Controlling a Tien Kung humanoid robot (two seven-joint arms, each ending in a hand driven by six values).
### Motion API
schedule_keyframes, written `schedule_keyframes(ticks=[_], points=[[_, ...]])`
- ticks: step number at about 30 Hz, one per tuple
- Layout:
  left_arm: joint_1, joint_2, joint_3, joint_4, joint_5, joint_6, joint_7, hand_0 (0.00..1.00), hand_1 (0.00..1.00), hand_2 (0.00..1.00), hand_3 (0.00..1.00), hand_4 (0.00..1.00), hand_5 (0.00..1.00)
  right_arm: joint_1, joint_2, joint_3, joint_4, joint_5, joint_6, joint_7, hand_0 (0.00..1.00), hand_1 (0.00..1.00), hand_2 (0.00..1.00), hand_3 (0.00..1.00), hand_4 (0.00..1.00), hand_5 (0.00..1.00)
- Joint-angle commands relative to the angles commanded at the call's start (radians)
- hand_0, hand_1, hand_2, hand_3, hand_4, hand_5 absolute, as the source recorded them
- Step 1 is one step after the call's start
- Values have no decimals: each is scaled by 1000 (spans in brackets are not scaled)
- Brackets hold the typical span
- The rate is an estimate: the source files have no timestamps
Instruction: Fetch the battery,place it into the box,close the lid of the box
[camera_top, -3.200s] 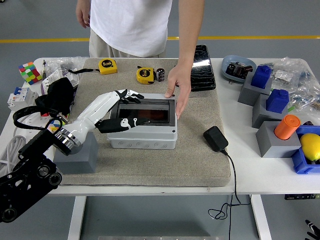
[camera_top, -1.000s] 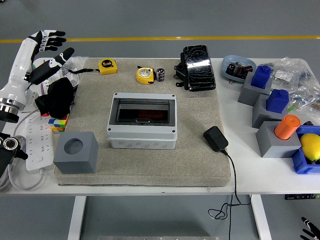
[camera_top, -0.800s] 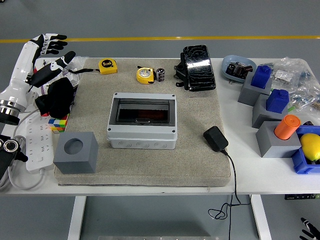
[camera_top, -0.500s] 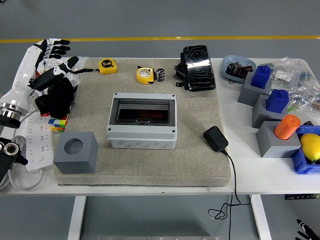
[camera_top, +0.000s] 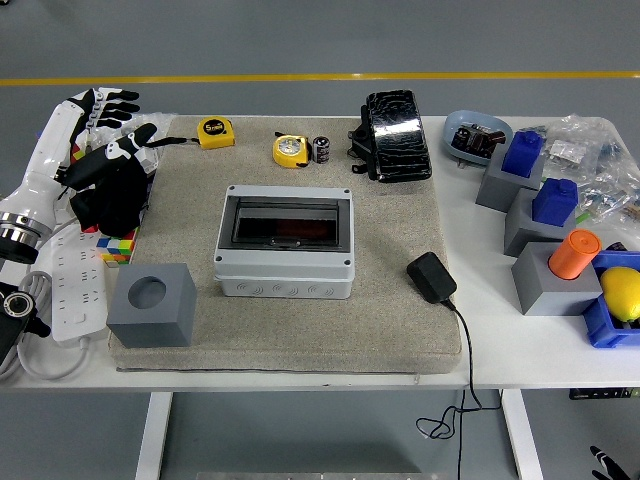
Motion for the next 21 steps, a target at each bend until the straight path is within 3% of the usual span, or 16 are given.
schedule_keyframes(ticks=[21], points=[[19,4,2,-1,0,-8,9,609,665,688,720,998,763,-8,12,-5,-7,4,-8,0,662,668,674,554,959,473]])
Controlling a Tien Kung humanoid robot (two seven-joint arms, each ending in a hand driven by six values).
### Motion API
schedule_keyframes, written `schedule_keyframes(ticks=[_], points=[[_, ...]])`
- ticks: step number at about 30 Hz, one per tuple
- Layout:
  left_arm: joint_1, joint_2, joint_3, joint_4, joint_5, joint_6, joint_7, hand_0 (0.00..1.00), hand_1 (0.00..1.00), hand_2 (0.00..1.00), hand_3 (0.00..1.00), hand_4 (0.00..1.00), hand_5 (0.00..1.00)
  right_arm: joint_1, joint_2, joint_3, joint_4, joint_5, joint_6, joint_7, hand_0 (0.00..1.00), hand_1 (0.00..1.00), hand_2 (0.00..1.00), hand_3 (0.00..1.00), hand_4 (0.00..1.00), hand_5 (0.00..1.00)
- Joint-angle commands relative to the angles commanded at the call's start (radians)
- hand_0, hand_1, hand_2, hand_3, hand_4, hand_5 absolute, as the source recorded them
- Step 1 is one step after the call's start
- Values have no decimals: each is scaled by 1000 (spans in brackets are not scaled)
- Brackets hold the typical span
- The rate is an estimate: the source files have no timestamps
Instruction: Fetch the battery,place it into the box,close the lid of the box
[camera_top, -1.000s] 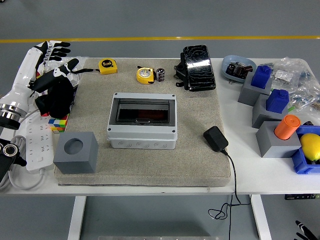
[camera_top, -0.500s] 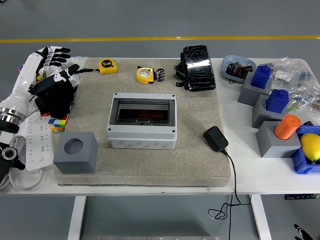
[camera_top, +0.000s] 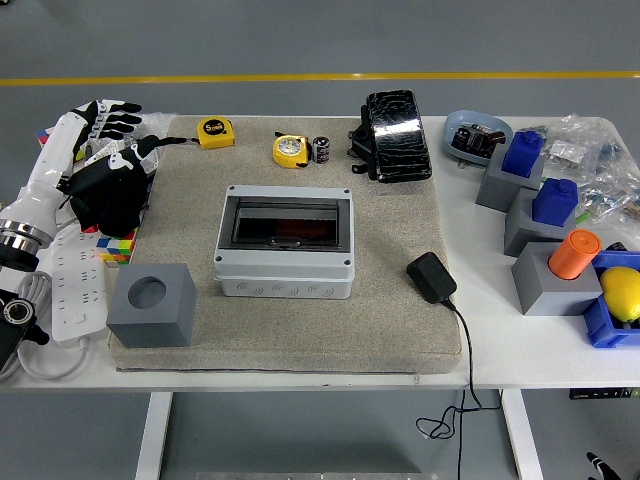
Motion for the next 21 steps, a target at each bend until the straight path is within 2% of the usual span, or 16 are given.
schedule_keyframes(ticks=[15,16,19,21], points=[[16,3,8,2,-11,-5,-8,607,661,688,718,998,775,-6,15,-22,-10,12,-12,7,662,668,674,559,960,473],[16,3,7,1,-11,-6,-8,605,661,687,718,998,811,-4,15,-24,-10,14,-12,6,662,668,674,557,960,475],[13,4,5,-1,-11,-7,-8,605,661,687,718,998,811,-1,15,-24,-11,15,-13,6,662,668,674,557,960,475],[-13,6,15,1,-15,-4,-13,605,661,687,718,998,811,23,18,-28,-17,29,-9,2,662,668,674,557,960,475]])
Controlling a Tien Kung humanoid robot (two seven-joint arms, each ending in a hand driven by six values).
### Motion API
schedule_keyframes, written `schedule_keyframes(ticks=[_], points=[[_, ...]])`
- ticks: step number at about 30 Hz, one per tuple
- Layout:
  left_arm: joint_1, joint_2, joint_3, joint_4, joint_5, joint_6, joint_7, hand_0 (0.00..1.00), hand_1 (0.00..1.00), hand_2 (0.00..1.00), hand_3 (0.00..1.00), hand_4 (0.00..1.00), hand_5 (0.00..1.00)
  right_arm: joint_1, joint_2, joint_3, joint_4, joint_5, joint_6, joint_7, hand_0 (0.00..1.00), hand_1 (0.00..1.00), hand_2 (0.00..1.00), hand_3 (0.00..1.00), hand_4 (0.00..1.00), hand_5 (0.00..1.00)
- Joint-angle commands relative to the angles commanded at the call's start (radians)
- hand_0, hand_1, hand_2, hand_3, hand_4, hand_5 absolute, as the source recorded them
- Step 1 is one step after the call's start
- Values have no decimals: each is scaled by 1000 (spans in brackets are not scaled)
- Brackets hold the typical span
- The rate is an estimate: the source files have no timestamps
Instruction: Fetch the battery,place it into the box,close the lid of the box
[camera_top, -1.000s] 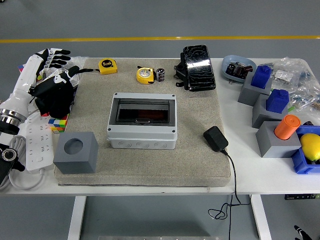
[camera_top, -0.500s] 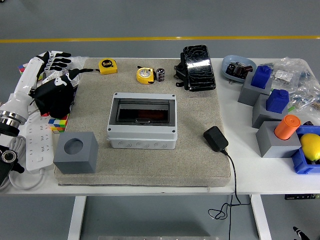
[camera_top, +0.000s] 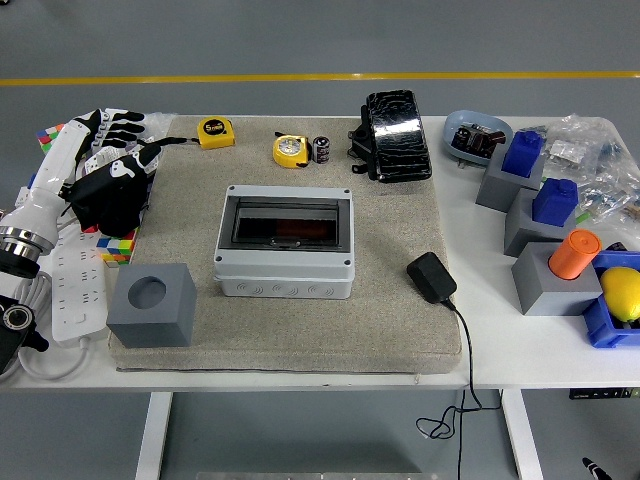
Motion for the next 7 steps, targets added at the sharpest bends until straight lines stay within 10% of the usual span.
schedule_keyframes(ticks=[7], points=[[-5,37,30,2,-13,-5,-10,602,660,686,717,998,908,1,-24,-50,-3,19,-1,-18,662,668,674,556,959,474]])
